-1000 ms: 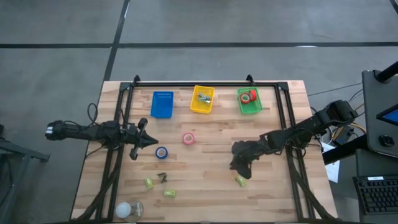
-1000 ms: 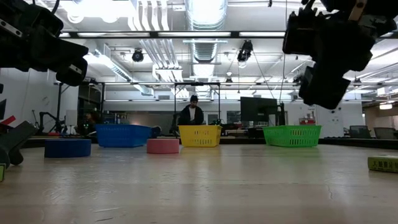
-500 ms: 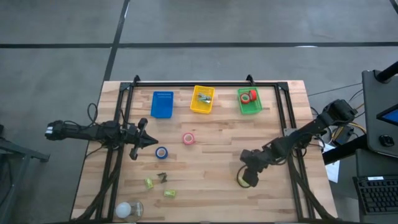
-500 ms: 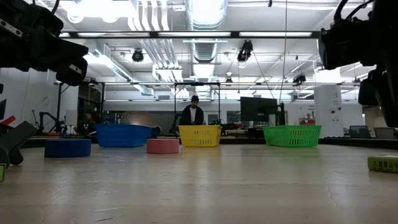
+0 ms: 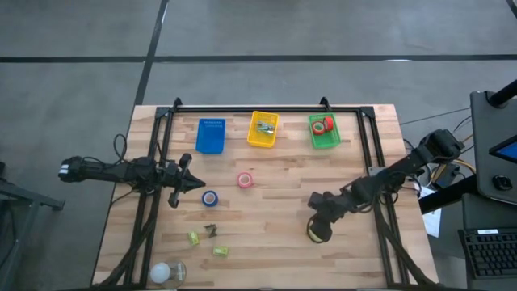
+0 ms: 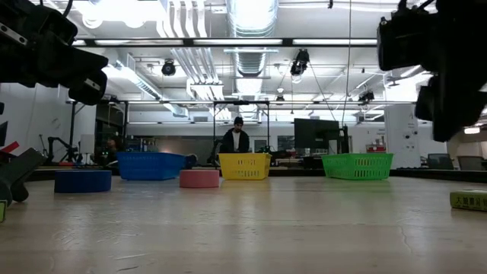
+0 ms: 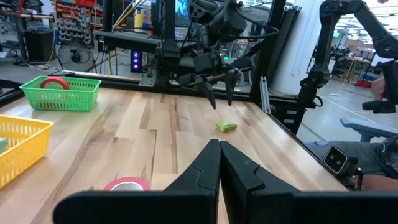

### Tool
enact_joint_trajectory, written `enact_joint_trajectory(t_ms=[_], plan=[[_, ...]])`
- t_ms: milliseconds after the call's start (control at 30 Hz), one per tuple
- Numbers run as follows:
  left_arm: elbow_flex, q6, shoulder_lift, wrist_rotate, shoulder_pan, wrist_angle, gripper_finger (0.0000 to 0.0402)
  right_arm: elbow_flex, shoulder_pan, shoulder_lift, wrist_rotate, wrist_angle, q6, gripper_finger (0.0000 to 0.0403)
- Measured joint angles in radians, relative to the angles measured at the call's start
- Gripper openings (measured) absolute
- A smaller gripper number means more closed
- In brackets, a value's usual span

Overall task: Pick and place Stapler, Stapler remover, tape
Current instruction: Put the pink tape into the green bin

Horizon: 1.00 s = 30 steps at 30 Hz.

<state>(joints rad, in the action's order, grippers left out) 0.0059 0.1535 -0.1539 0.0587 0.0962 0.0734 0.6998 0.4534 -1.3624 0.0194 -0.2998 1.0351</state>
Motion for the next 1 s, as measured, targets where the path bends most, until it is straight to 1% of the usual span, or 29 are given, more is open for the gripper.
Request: enact_joint_trajectory(t_ms=[133,400,467,533,700,733,800,867,1000], plan=[[0.000,0.000,0.000,0.000,0.000,0.000,0.0010,0.000,-0.056,0.000,-0.013,0.003,-0.074,0.0179],[0.000,0.000,0.000,0.000,0.000,-0.001,0.0010,0.000,-0.083,0.008,-0.085,-0.004,-0.239,0.0157],[0.000,0.000,0.000,0.000,0.000,-0.001,0.0010,0.000,-0.081,0.025,-0.109,-0.003,-0.276,0.0142],[0.000,0.000,0.000,0.000,0.000,-0.001,0.0010,0.000,-0.080,0.049,-0.143,-0.016,-0.315,0.0118],[0.000,0.000,0.000,0.000,0.000,-0.001,0.0010,0.000,-0.081,0.127,-0.232,-0.026,-0.413,0.0027],[0.000,0.000,0.000,0.000,0.000,-0.001,0.0010,0.000,-0.079,0.146,-0.247,-0.025,-0.427,0.0018],[0.000,0.000,0.000,0.000,0.000,-0.001,0.0010,0.000,-0.073,0.187,-0.269,-0.025,-0.456,0.0014],[0.000,0.000,0.000,0.000,0.000,-0.001,0.0010,-0.002,-0.061,0.231,-0.306,-0.025,-0.521,0.0012],[0.000,0.000,0.000,0.000,0.000,0.000,0.0010,-0.021,-0.009,0.331,-0.437,0.010,-0.676,0.0009]])
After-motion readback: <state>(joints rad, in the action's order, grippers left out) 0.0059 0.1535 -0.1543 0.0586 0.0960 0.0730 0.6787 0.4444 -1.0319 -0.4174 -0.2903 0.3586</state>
